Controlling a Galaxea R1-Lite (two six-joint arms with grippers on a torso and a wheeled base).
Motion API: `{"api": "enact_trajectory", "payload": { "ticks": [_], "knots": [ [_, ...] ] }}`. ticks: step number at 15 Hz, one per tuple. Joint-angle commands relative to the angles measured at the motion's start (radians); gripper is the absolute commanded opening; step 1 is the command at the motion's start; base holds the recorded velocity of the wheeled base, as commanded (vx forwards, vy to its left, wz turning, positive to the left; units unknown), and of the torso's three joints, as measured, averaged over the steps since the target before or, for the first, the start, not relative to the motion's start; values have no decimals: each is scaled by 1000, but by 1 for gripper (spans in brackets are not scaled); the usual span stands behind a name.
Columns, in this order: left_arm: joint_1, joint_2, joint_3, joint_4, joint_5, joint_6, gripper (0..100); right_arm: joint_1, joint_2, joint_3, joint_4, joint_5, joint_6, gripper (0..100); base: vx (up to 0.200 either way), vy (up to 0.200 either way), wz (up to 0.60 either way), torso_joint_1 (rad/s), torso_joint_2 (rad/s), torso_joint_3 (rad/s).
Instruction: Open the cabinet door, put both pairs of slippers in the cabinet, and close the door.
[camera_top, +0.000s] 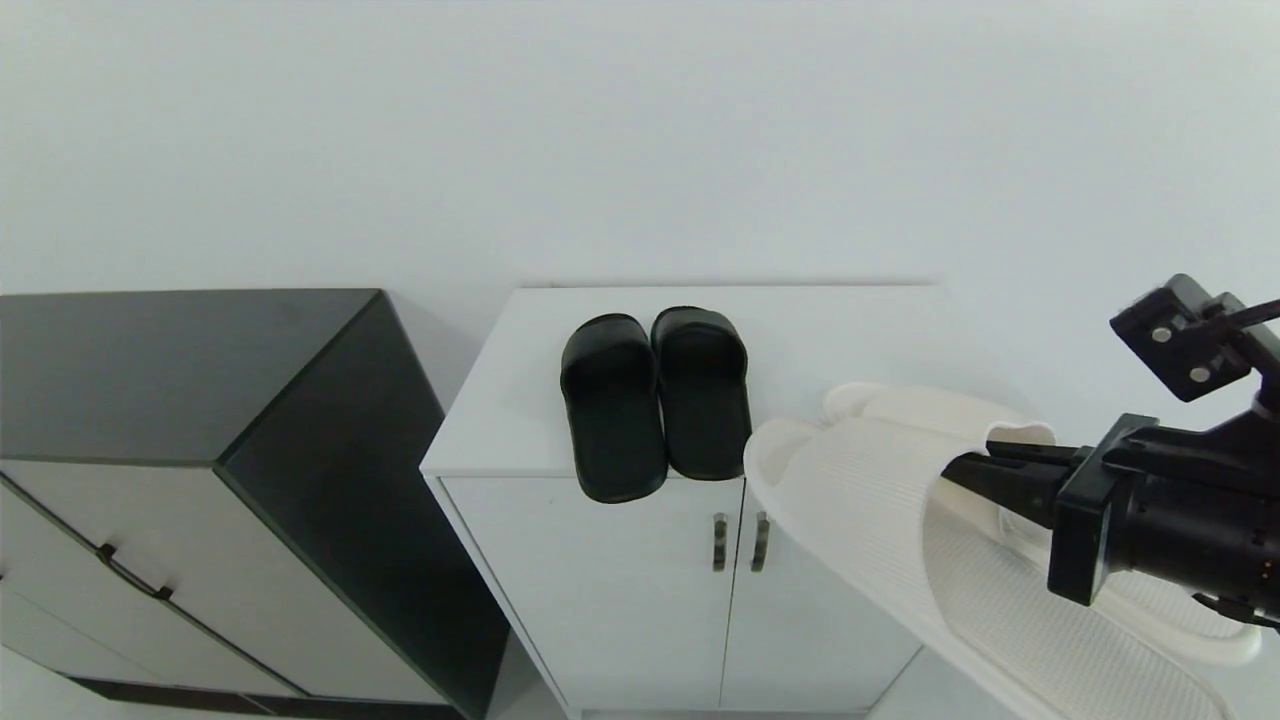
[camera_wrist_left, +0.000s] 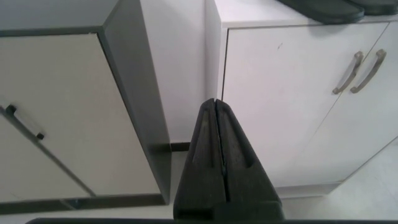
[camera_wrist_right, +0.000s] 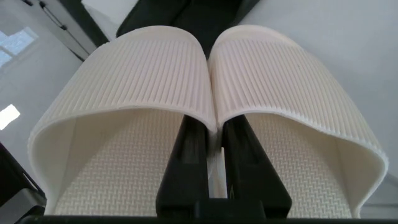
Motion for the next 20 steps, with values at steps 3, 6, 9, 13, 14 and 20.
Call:
{"api": "enact_trajectory", "payload": {
  "ticks": [3,6,9,13,14,20],
  "knots": [
    [-1,1,0,-1,0,0,0,7,-3,11,-2,1,0,0,-200,0,0,-7,-2,4],
    [1,1,0,-1,-1,1,0,7,10,27,-4,-2,-8,0,-67,0,0,-2,1,2],
    [1,0,0,-1,2,1,0,7,10,34,-7,1,-8,0,0,0,0,0,0,0],
    [1,0,0,-1,3,-5,0,7,9,44,-5,9,-8,0,0,0,0,0,0,0],
    [1,0,0,-1,3,-8,0,7,12,47,-5,9,-8,0,0,0,0,0,0,0],
    [1,1,0,-1,3,-15,0,4,9,61,-7,24,-8,0,0,0,0,0,0,0]
  ]
}}
